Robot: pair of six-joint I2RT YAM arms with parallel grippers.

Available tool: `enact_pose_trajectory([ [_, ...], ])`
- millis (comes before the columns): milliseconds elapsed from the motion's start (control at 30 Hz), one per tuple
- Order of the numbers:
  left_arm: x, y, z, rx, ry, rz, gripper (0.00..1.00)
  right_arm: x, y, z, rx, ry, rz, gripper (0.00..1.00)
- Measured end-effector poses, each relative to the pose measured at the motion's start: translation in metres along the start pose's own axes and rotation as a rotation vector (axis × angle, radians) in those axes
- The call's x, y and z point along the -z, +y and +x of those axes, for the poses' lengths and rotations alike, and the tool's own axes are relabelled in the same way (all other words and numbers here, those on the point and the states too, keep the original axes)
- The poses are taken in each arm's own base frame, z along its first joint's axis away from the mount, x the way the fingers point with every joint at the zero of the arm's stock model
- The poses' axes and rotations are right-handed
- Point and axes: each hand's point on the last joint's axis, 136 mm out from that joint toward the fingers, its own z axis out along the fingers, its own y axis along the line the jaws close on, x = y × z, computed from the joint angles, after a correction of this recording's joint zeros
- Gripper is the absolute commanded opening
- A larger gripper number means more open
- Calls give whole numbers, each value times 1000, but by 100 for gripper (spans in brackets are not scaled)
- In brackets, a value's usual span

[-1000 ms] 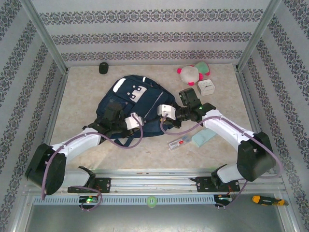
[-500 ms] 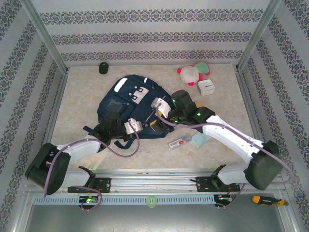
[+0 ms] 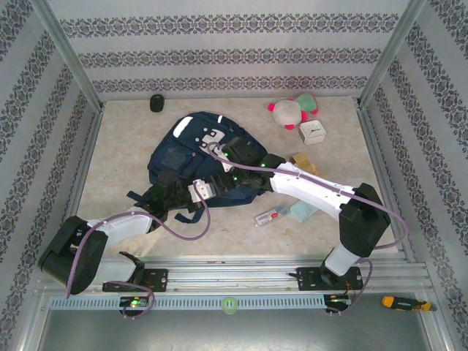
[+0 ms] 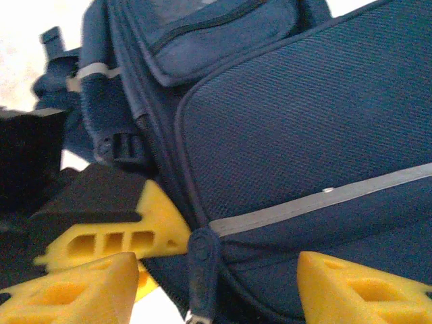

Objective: Pack the student bag

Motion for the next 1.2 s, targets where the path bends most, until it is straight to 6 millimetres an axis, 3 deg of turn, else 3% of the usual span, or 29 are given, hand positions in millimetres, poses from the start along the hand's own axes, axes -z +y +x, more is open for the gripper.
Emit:
enact_pose_trajectory([
  [100,0,1,0,-1,2,-5,0,-5,-7,1,-16,2,78,38],
  [367,-1,1,-1,-8,6,-15,0,-5,-19,-5,-66,-33,172,7],
  [467,-1,3,1,-8,16,-28,0,-2,-15,-8,-81,-55,161,0],
  [733,-1,9,4,-12,39,-65,0,19,-15,-4,-132,-132,115,0],
  [833,0,10,2,-15,40,-71,0,27,-34,0,-183,-174,115,0],
  [1100,13,14,-3,-17,55,-102,0,49,-124,17,-405,-332,121,0],
  [1133,13,14,-2,-16,61,-101,3,49,-130,19,-423,-345,106,0],
  [1200,14,11,2,-11,79,-92,24,46,-134,22,-445,-356,75,0],
])
